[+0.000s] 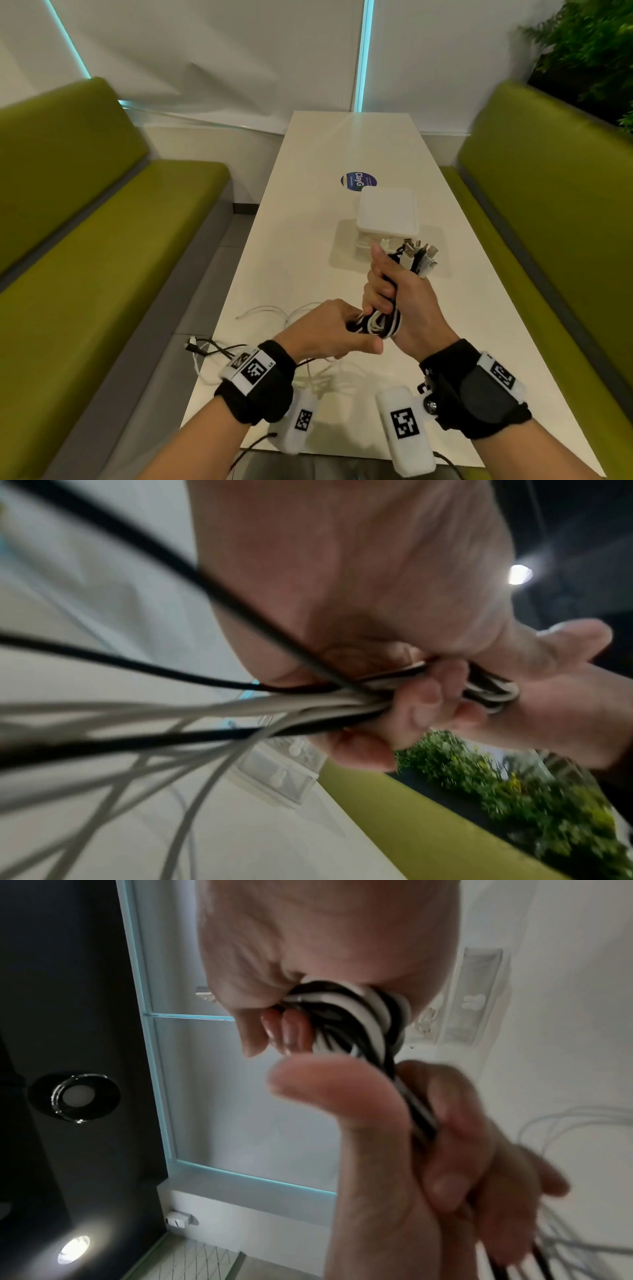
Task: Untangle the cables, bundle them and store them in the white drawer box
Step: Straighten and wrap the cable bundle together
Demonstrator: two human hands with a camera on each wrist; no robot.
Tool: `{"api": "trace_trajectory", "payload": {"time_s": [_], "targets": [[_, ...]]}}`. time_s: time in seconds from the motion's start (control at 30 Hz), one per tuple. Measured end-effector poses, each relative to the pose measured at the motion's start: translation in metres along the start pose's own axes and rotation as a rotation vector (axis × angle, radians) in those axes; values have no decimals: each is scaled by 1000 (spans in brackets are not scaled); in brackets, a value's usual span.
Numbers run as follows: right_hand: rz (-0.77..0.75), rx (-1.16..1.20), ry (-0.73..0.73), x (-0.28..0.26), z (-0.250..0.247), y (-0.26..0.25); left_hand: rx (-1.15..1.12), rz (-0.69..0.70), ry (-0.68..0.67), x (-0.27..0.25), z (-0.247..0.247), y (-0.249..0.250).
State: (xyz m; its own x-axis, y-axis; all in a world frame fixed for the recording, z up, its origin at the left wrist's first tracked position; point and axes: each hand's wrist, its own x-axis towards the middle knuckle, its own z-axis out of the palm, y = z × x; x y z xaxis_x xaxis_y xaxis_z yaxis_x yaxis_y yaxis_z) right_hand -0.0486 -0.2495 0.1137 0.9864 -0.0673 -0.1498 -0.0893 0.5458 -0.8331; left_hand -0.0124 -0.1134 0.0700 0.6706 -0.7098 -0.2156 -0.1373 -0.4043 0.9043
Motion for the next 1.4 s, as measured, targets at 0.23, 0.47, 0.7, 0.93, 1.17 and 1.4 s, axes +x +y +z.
{"api": "trace_trajectory", "payload": {"time_s": [0.23,0.47,0.7,0.93,1.17,1.4], "targets": [[-140,-214,-126,-6,-9,-30,227,-110,76,-14,-36,-11],[-248,-693,6,-6,-19,-17,233,-126,52,-25,-35,-23],[-263,-1050,-24,-6,-24,-6,524,38,62,-23,-30,-13],[-145,-1046,-281,-7,-22,1,445,201,116,-22,-23,10],[6,-863,-305,-15,-18,9,422,136,134,-22,-24,13],[84,-830,-336,-16,-10,6,624,110,412,-19,-25,8]]}}
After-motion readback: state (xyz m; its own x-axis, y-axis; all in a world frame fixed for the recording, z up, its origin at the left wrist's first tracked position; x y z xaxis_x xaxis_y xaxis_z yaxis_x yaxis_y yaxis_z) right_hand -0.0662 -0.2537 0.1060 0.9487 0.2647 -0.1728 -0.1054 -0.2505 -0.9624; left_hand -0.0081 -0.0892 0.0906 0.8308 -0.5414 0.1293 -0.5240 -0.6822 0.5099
